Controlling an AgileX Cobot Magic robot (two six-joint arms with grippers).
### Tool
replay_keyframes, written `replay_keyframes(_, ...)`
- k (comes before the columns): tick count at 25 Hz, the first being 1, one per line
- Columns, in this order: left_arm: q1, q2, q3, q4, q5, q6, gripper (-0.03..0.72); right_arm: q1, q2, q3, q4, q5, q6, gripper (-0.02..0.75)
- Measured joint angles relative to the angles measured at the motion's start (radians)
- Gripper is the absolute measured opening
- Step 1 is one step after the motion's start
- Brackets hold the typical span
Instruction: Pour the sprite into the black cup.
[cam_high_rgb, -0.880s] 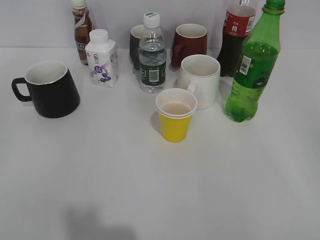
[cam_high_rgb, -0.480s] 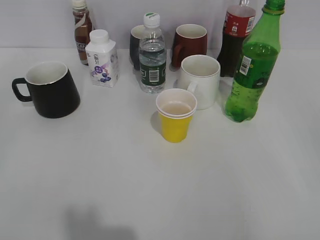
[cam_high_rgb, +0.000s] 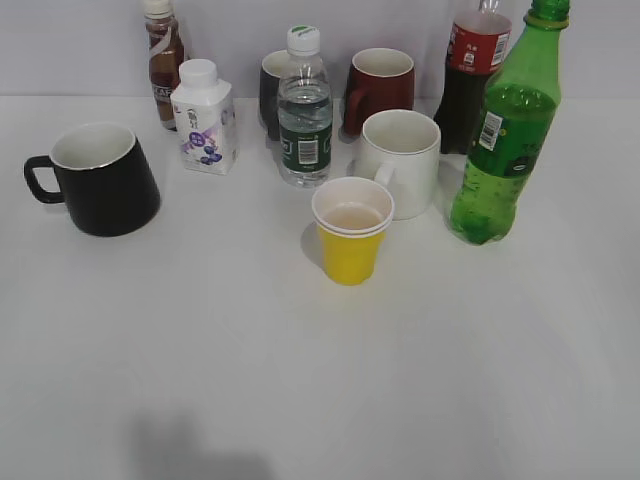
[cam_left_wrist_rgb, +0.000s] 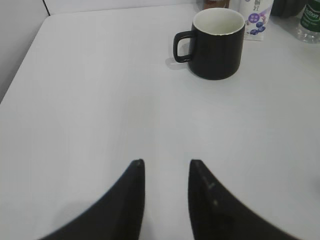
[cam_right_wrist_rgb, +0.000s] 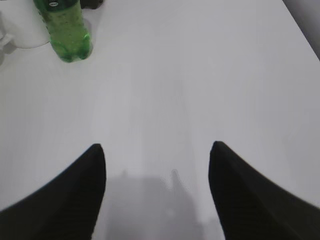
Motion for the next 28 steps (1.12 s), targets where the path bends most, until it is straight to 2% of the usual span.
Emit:
replay_keyframes(12,0.0,0.0,0.0,-0.001,-0.005,0.0,0.236,0.0,0.0,0.0,0.0,0.0,0.0,0.483)
replay_keyframes(14,0.0,0.004,-0.014,-0.002,-0.059,0.0,0.235,0.0,0.0,0.0,0.0,0.0,0.0,0.483)
replay_keyframes(17,0.0,0.05,-0.015,0.015,-0.339,0.0,0.235,0.0,0.0,0.0,0.0,0.0,0.0,0.483)
replay_keyframes(23,0.0,0.31,0.113,0.161,-1.108,0.0,0.235,0.0,0.0,0.0,0.0,0.0,0.0,0.483)
replay_keyframes(28,0.0,0.72,0.163,0.164,-1.432,0.0,0.239,0.0,0.0,0.0,0.0,0.0,0.0,0.483)
